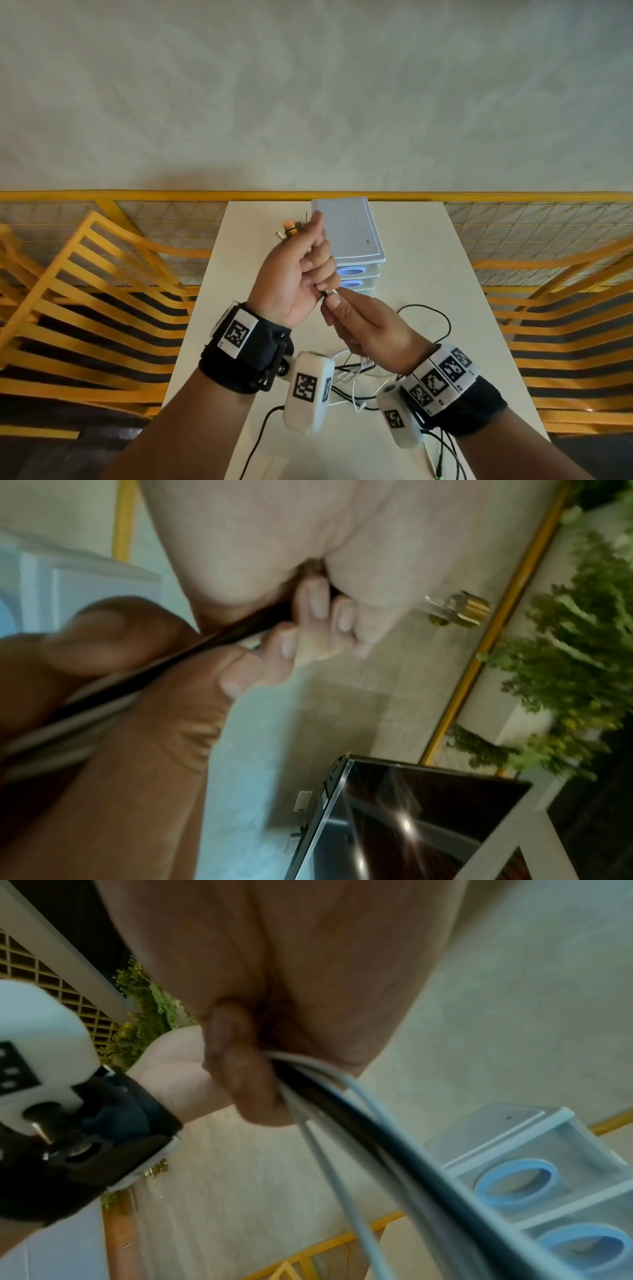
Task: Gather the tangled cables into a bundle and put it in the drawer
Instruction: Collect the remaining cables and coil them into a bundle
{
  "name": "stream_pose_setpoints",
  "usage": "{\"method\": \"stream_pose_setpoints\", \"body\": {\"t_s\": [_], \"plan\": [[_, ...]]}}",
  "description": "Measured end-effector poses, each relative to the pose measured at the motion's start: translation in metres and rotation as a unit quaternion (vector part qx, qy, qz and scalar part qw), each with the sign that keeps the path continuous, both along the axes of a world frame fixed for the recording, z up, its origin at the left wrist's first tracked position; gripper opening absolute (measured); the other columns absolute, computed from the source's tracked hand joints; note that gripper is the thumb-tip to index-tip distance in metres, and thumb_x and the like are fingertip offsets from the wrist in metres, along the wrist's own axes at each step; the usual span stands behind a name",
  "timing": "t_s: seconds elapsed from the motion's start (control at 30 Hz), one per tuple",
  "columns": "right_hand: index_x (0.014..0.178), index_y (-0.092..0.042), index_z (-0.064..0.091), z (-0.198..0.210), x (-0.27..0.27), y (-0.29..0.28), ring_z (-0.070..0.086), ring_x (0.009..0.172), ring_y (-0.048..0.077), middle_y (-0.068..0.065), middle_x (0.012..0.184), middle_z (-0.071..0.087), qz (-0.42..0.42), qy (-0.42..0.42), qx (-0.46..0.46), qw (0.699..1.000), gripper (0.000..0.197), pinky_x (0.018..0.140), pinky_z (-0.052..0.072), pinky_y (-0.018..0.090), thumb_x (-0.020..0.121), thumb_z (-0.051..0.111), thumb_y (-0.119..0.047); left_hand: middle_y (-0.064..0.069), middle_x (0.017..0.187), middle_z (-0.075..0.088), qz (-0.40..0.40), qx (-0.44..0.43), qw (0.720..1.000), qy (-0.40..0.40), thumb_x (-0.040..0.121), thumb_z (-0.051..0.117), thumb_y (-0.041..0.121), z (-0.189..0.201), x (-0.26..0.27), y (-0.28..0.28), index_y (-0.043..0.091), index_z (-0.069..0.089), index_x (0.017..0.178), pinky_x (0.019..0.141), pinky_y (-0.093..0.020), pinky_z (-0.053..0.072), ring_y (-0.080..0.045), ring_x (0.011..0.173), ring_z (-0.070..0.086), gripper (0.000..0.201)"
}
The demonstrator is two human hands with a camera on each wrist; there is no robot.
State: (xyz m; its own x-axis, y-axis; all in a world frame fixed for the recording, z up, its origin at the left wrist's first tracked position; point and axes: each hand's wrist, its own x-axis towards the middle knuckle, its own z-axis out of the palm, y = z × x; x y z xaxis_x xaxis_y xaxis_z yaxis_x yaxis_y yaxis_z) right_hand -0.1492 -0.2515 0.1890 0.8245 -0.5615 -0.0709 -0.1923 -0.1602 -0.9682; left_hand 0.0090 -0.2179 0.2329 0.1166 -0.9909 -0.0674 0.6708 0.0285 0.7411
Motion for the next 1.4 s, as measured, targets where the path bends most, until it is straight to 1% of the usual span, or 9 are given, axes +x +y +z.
{"method": "stream_pose_setpoints", "body": {"t_s": [0.1,0.27,0.47,0.6,0.67,0.9,1.13,1.23,1.4], "plan": [[0.074,-0.019,0.051,-0.004,-0.007,-0.001,0.039,0.047,0.014,-0.009,0.052,0.037,0.010,0.039,0.031,0.999,0.044,0.054,0.049,0.030,0.106,0.039,-0.047,0.010,0.047,0.026,0.037,0.002,0.998,-0.045,0.101,0.054,0.038,0.008,0.008,-0.001,0.022,0.034,0.069,0.047,-0.025,0.020,-0.006,0.039,0.022,0.040],[0.074,-0.017,0.043,-0.016,-0.025,-0.002,0.028,0.053,0.014,-0.002,0.063,0.031,0.009,0.044,0.093,0.995,0.044,0.050,0.030,0.026,0.106,0.041,-0.048,0.008,0.049,0.024,0.084,0.011,0.985,-0.149,0.103,0.054,0.035,0.008,0.025,0.002,0.024,0.038,0.062,0.046,-0.025,0.024,-0.009,0.041,0.021,0.046],[0.073,-0.021,0.054,-0.016,-0.030,-0.009,0.040,0.055,0.012,-0.002,0.065,0.047,0.045,0.087,0.111,0.989,0.044,0.054,0.032,0.027,0.104,0.045,-0.051,0.011,0.046,0.034,0.095,-0.002,0.897,-0.432,0.101,0.058,0.038,-0.006,0.017,0.011,0.033,0.046,0.066,0.056,-0.027,0.031,-0.009,0.039,0.034,0.038],[0.093,0.001,0.073,-0.005,-0.026,-0.017,0.072,0.080,0.023,0.005,0.087,0.077,0.090,0.093,0.091,0.987,0.051,0.083,0.052,0.036,0.098,0.052,-0.045,0.009,0.053,0.027,0.079,-0.002,0.932,-0.354,0.098,0.059,0.040,-0.003,0.004,0.013,0.026,0.043,0.068,0.051,-0.026,0.028,-0.015,0.044,0.025,0.037],[0.103,-0.006,0.071,0.004,-0.015,-0.021,0.072,0.091,0.022,0.007,0.095,0.078,0.115,0.070,0.037,0.990,0.041,0.092,0.052,0.037,0.096,0.058,-0.045,0.003,0.054,0.022,0.062,-0.025,0.951,-0.303,0.096,0.060,0.044,-0.001,-0.005,0.013,0.021,0.036,0.065,0.050,-0.028,0.024,-0.019,0.048,0.018,0.046],[0.092,-0.022,0.057,-0.001,0.014,0.001,0.039,0.049,0.017,-0.011,0.057,0.040,0.019,-0.035,0.060,0.997,0.033,0.051,0.041,0.028,0.106,0.039,-0.044,0.006,0.051,0.026,0.194,-0.026,0.958,-0.210,0.105,0.055,0.032,0.016,0.004,0.001,0.024,0.040,0.058,0.048,-0.027,0.024,-0.011,0.041,0.023,0.050],[0.088,-0.030,0.049,-0.029,0.023,0.016,0.033,0.050,0.011,-0.011,0.056,0.038,-0.052,-0.057,-0.021,0.997,0.032,0.052,0.031,0.023,0.110,0.029,-0.041,0.001,0.054,0.022,0.240,0.023,0.951,-0.195,0.104,0.057,0.027,0.004,0.002,-0.004,0.022,0.038,0.063,0.046,-0.025,0.022,-0.011,0.043,0.020,0.046],[0.076,-0.029,0.043,-0.024,0.021,0.009,0.028,0.050,0.014,-0.005,0.059,0.034,-0.036,-0.029,0.020,0.999,0.039,0.049,0.027,0.026,0.109,0.031,-0.045,0.003,0.052,0.025,0.201,0.008,0.939,-0.281,0.106,0.055,0.026,-0.001,0.009,-0.002,0.026,0.039,0.060,0.048,-0.026,0.027,-0.014,0.044,0.023,0.048],[0.070,-0.016,0.043,-0.017,0.010,-0.007,0.030,0.050,0.017,0.007,0.063,0.033,0.025,0.063,0.135,0.989,0.049,0.047,0.029,0.027,0.106,0.043,-0.050,0.011,0.051,0.038,0.142,-0.013,0.857,-0.495,0.104,0.059,0.029,-0.008,0.024,0.006,0.030,0.044,0.067,0.056,-0.036,0.039,-0.015,0.046,0.039,0.040]]}}
